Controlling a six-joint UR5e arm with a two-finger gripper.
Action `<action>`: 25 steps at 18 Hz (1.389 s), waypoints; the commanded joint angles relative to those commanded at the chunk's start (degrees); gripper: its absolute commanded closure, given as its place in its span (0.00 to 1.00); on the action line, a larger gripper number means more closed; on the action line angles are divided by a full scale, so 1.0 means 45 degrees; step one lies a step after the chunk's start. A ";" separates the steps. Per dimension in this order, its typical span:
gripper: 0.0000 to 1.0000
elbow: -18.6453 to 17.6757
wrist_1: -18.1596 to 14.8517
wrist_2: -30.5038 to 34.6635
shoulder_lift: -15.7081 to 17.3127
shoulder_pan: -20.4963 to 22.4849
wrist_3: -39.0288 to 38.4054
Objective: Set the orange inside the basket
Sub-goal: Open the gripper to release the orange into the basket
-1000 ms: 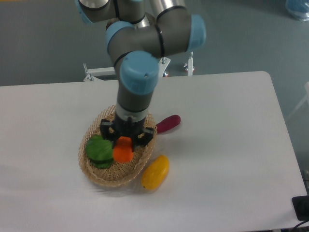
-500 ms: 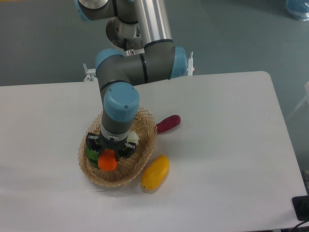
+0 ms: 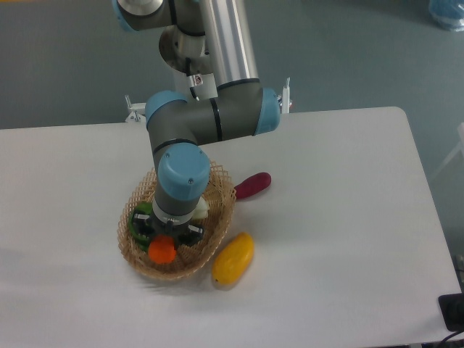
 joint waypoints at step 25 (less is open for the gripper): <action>0.00 0.1210 0.0196 0.2752 0.0644 0.0585 0.0583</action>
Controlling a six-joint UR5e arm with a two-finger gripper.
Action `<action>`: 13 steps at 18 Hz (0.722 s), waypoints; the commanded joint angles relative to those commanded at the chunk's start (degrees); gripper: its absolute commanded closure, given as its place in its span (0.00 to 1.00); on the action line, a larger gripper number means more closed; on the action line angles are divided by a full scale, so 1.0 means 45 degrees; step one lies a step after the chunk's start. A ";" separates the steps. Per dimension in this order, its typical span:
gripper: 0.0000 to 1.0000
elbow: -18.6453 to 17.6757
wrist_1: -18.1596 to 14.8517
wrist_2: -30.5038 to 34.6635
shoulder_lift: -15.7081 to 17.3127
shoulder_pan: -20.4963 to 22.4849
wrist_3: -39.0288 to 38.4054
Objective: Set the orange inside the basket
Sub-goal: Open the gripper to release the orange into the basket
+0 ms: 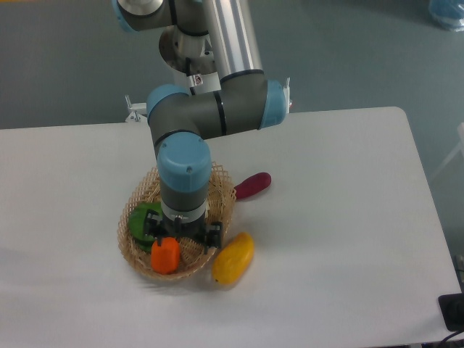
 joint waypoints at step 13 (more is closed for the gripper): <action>0.00 -0.0038 -0.0293 0.0706 0.1445 0.1758 0.5296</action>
